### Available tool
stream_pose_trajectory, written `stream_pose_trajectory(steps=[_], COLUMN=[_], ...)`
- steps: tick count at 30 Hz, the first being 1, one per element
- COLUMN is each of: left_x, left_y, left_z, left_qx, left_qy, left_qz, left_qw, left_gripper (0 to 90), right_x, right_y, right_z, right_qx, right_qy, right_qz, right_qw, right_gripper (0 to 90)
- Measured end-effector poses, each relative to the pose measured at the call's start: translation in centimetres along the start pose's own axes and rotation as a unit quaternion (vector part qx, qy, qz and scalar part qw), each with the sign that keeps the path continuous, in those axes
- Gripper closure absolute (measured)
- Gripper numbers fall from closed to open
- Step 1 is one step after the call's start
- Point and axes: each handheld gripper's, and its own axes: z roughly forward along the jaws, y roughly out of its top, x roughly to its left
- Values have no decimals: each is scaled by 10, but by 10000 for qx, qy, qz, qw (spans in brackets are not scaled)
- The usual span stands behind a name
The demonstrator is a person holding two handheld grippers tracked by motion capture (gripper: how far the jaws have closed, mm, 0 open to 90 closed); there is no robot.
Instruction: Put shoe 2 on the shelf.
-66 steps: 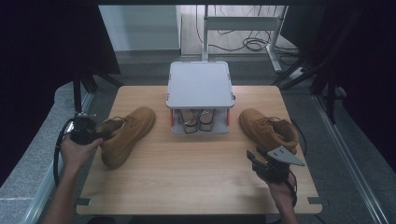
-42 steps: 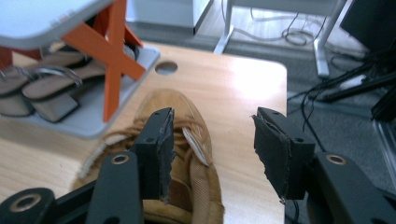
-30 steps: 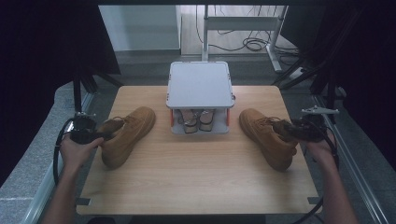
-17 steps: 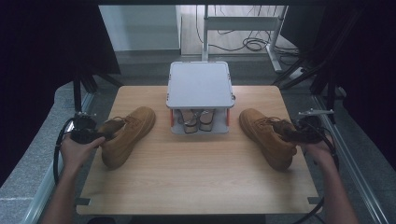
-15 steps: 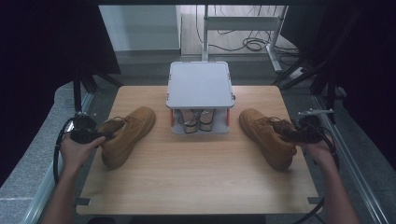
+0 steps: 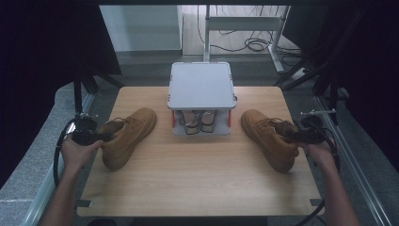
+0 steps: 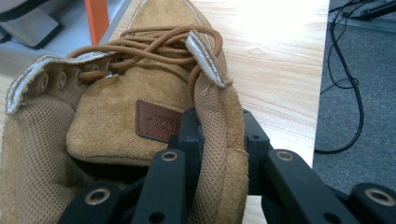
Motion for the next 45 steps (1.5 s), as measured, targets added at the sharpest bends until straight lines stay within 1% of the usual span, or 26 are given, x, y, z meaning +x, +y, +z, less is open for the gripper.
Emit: stream_pose_trajectory(steps=[3,5,8,11,13,15,16,20,23,25,29,32,38,45], left_x=[-1,-1,-2,-6,-9,-13,-14,-17,-16,-14,-9,-8,-7,-5], left_y=[-1,-1,0,3,6,9,11,16,17,17,17,19,23,26], left_z=[-1,-1,-3,-7,-11,-16,-18,-24,-27,-29,-35,-42,-53,-64], left_qx=[-99,-226,-330,-468,-563,-643,-666,-730,-784,-862,-1041,-1137,-1291,-1456], left_qy=[-21,-56,-129,-175,-193,-218,-237,-355,-500,-579,-687,-717,-717,-826], left_qz=[-37,-70,-134,-94,-43,12,54,116,62,-5,-118,-142,-165,-242], left_qw=[9999,9997,9993,9987,9982,9977,9975,9966,9956,9946,9921,9908,9889,9856], left_gripper=[754,757,760,761,762,762,762,762,761,760,760,758,756,756], right_x=[1,2,4,5,9,14,17,24,27,27,26,23,20,18], right_y=[-1,-1,-3,-3,-3,-2,-1,4,6,7,7,7,9,11], right_z=[-1,-1,-3,-4,-5,-8,-9,-14,-18,-20,-27,-33,-47,-63], right_qx=[-50,-94,-181,-304,-404,-505,-542,-646,-702,-740,-831,-957,-1261,-1556], right_qy=[29,50,69,51,22,10,-3,-12,-17,-30,-27,-28,-40,19], right_qz=[27,122,197,271,260,181,151,55,-4,-29,18,108,241,336], right_qw=[10000,9999,9996,9992,9988,9986,9984,9979,9975,9972,9965,9953,9917,9872], right_gripper=[765,767,768,770,771,772,772,773,772,772,772,772,772,772])
